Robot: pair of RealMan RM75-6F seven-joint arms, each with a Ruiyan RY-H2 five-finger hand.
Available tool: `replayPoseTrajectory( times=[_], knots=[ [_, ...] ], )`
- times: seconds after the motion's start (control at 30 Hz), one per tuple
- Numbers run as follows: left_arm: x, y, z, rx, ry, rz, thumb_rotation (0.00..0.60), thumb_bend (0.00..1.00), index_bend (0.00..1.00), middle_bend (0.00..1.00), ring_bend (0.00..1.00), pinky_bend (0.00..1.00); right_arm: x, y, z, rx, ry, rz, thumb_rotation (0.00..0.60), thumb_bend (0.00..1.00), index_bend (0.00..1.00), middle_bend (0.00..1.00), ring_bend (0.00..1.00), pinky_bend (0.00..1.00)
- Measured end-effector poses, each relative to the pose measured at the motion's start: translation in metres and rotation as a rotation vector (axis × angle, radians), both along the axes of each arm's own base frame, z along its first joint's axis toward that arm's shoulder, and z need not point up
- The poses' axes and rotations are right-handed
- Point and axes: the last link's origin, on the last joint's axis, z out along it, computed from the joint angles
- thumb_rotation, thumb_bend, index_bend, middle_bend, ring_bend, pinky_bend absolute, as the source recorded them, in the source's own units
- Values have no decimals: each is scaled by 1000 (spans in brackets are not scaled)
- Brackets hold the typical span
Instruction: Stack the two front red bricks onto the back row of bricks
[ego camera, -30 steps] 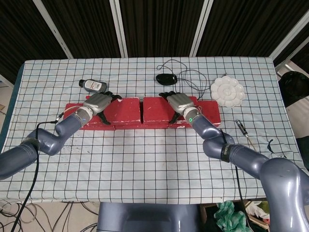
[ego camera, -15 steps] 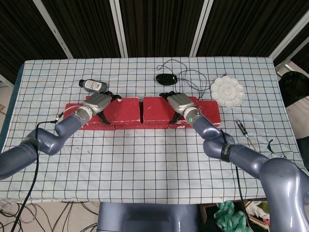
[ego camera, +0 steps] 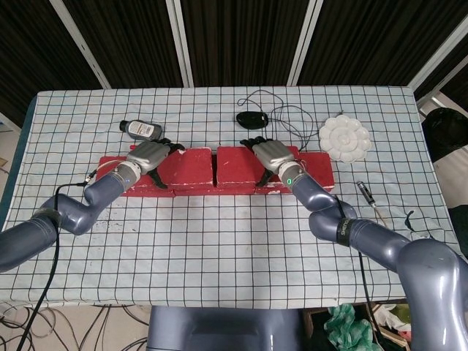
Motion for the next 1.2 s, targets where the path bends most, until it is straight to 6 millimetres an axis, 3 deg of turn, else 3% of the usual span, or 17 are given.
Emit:
replayPoseTrajectory(
  times=[0.6, 0.87, 1.2],
  knots=[
    [-5, -1, 5, 12, 8, -6, 600, 0, 155, 176, 12, 93, 6, 6, 7, -6, -39, 14, 600, 5, 0, 52, 9, 118],
    [-15, -1, 10, 28, 19, -1, 600, 0, 154, 176, 12, 93, 3, 8, 26, -59, -71, 30, 600, 5, 0, 52, 9, 118],
    [-11, 0, 6, 21, 15, -10, 600, 0, 153, 176, 12, 93, -12, 11, 55, -113, -110, 13, 600, 6, 0, 52, 9, 117]
  ],
)
